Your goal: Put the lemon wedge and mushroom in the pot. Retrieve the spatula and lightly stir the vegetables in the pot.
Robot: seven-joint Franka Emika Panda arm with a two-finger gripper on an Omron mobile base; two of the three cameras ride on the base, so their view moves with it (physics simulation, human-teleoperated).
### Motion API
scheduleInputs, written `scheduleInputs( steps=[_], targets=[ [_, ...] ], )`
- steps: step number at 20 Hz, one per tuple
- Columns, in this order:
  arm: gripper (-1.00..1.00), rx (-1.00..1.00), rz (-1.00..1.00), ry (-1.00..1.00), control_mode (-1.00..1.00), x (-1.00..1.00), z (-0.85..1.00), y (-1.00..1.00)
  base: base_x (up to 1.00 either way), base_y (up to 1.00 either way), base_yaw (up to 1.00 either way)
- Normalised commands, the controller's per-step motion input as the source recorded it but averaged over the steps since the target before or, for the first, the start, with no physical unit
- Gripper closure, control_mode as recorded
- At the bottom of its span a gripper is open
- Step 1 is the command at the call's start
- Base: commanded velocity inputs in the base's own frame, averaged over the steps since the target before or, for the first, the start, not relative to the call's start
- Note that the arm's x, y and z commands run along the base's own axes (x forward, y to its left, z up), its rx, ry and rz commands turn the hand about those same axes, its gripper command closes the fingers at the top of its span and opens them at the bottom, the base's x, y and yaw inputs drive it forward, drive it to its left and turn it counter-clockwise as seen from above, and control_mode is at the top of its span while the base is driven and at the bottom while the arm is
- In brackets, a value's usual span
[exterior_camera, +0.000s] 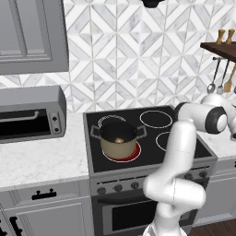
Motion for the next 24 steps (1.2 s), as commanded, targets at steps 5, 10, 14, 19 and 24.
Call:
scheduleInputs(
  steps=[5,10,14,19,24],
  targets=[
    [-1.00,0.01,0.00,0.03,-1.00,0.60,0.00,0.00,0.00,0.00,0.00],
    [-1.00,0.00,0.00,0.09,-1.00,0.66,-0.13,-0.01,0.00,0.00,0.00],
    [-1.00,0.00,0.00,0.08,-1.00,0.49,-0.18,-0.04,0.00,0.00,0.00],
    [-1.00,0.03,0.00,0.04,-1.00,0.26,-0.17,-0.17,0.00,0.00,0.00],
    [1.00,0.05,0.00,0.02,-1.00,0.12,-0.19,-0.18,0.00,0.00,0.00]
  ],
)
